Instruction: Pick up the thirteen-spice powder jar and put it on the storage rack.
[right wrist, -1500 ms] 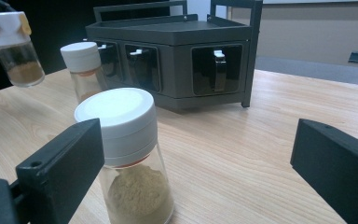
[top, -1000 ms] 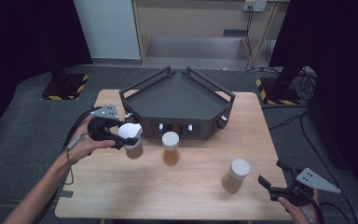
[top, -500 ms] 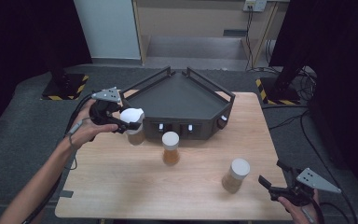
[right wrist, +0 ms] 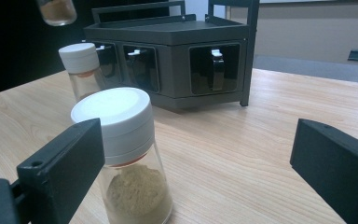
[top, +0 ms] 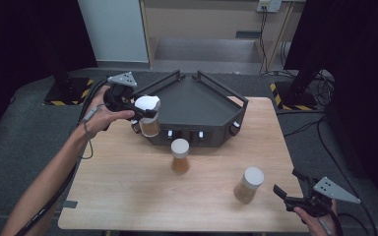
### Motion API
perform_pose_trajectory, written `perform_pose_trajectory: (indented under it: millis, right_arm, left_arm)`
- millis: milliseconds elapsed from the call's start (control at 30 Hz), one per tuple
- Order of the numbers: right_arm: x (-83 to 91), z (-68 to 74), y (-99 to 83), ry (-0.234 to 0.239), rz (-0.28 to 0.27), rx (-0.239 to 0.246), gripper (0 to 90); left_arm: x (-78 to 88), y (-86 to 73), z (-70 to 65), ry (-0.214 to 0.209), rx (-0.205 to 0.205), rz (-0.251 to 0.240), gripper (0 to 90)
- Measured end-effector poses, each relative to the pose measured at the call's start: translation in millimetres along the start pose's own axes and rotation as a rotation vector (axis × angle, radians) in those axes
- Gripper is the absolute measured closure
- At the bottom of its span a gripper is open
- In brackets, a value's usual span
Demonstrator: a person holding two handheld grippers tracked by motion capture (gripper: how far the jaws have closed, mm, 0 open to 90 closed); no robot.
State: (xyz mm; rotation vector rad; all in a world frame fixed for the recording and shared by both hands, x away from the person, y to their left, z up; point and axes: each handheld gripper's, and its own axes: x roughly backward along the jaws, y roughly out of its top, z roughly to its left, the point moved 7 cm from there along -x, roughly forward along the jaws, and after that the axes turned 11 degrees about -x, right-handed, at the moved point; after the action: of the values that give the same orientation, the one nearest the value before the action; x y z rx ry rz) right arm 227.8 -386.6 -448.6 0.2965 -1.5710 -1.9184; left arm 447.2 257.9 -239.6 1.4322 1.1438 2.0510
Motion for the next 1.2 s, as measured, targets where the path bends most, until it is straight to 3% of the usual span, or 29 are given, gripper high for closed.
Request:
perform_pose_trajectory:
  millis: [200, 733, 967, 1200]
  right_arm:
    - [-0.1, -0.5, 0.0, 0.001, 0.002, 0.0, 3.5]
    - [0.0, -1.0, -0.4, 0.0, 0.003, -0.006, 3.6]
    - [0.0, -1.3, -0.6, -0.001, 0.007, -0.01, 3.6]
    - [0.3, -1.6, -0.7, -0.004, 0.006, -0.011, 3.7]
  left_arm:
    - [-5.9, 13.3, 10.2, 0.037, 0.003, 0.001, 29.6]
    - [-26.4, 17.6, 32.3, 0.1, 0.062, -0.002, 29.6]
    - [-38.9, 14.5, 42.9, 0.158, 0.115, 0.012, 29.6]
    - [-52.9, 9.0, 50.7, 0.215, 0.163, -0.003, 29.6]
